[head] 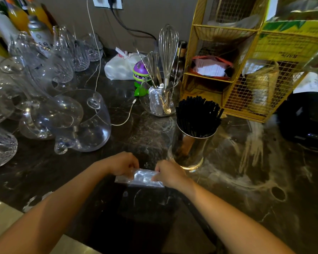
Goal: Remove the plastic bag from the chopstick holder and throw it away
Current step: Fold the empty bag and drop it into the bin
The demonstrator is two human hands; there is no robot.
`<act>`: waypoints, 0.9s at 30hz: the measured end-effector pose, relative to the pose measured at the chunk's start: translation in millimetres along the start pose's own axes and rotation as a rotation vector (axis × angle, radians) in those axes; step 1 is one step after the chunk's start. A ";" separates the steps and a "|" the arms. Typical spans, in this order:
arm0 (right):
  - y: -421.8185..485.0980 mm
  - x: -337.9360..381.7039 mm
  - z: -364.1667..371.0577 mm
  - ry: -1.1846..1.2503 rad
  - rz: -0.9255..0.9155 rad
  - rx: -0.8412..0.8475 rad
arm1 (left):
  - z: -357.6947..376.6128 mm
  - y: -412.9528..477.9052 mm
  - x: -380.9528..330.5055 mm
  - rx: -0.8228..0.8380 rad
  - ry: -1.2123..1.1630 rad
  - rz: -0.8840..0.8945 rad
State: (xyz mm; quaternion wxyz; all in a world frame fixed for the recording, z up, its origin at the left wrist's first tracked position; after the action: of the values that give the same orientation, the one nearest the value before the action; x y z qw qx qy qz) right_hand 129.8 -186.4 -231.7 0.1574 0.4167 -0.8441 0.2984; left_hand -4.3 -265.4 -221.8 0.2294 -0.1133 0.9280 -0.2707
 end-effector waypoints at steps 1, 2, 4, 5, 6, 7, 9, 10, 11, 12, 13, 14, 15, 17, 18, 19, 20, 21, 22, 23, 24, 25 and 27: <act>-1.3 -0.2 0.3 0.019 -0.011 -0.011 | 0.3 -0.7 -0.7 -0.007 0.014 0.010; -2.9 -0.4 0.6 0.035 -0.026 -0.024 | 0.5 -1.8 -1.6 -0.015 0.027 0.020; -5.9 -0.8 0.9 0.053 -0.057 -0.051 | 0.4 -5.1 -2.7 -0.040 0.038 0.039; -7.4 -1.1 1.1 0.056 -0.074 -0.064 | 0.0 -7.0 -3.0 -0.053 0.043 0.049; -8.8 -1.9 0.7 0.058 -0.091 -0.077 | -0.6 -9.1 -3.4 -0.069 0.050 0.060; -10.2 -3.0 0.1 0.060 -0.107 -0.090 | -1.6 -10.9 -3.9 -0.088 0.056 0.068; -13.5 -5.4 -1.9 0.054 -0.141 -0.127 | -4.1 -14.8 -7.1 -0.136 0.059 0.089; -15.5 -6.9 -3.9 0.052 -0.161 -0.155 | -6.0 -16.8 -10.3 -0.164 0.057 0.099; -18.2 -8.2 -6.6 0.058 -0.175 -0.182 | -7.7 -18.0 -13.7 -0.189 0.051 0.106; -21.9 -9.2 -9.8 0.073 -0.181 -0.205 | -9.0 -19.0 -17.2 -0.212 0.038 0.113; -25.6 -10.4 -13.1 0.096 -0.177 -0.213 | -10.6 -20.2 -21.1 -0.233 0.025 0.121; -30.0 -11.8 -16.3 0.125 -0.174 -0.221 | -11.8 -21.3 -25.3 -0.252 0.014 0.140; -34.8 -13.3 -19.7 0.152 -0.165 -0.231 | -12.1 -21.4 -28.3 -0.265 0.002 0.165; -46.6 -18.1 -28.5 0.205 -0.134 -0.284 | -10.1 -19.7 -34.7 -0.274 -0.022 0.239; -53.4 -21.5 -33.1 0.232 -0.114 -0.320 | -8.5 -17.9 -39.1 -0.272 -0.032 0.280; -61.2 -25.5 -37.6 0.254 -0.095 -0.355 | -6.2 -13.9 -43.6 -0.261 -0.048 0.313; -69.9 -29.9 -40.8 0.268 -0.076 -0.383 | -3.8 -9.8 -49.3 -0.250 -0.071 0.338; -79.3 -34.4 -43.3 0.278 -0.054 -0.400 | -1.5 -5.0 -56.3 -0.237 -0.099 0.348; -89.6 -39.3 -45.6 0.284 -0.036 -0.420 | 1.0 0.3 -64.4 -0.216 -0.124 0.341; -99.9 -44.9 -47.1 0.292 -0.011 -0.443 | 4.3 6.1 -73.9 -0.187 -0.147 0.343; -111.4 -50.8 -49.1 0.301 0.016 -0.472 | 7.7 11.2 -85.4 -0.159 -0.157 0.360; -123.3 -57.7 -51.4 0.312 0.053 -0.501 | 11.9 16.0 -97.8 -0.138 -0.167 0.392; -149.9 -73.0 -55.1 0.333 0.136 -0.549 | 21.7 22.4 -127.8 -0.107 -0.145 0.500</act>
State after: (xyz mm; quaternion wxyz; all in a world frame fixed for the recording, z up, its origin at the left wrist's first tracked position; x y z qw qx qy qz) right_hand 294.3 -178.1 -170.8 0.3795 0.2468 -0.8816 0.1338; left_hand 115.3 -213.9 -203.9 0.3487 0.0884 0.9213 -0.1475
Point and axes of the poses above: each hand's wrist, its own y-axis towards the middle knuckle, its own z-axis out of the palm, x = y × z, the point moved 3 cm from there along y, towards the middle knuckle, and after that the axes turned 1 degree about x, right-handed, at the moved point
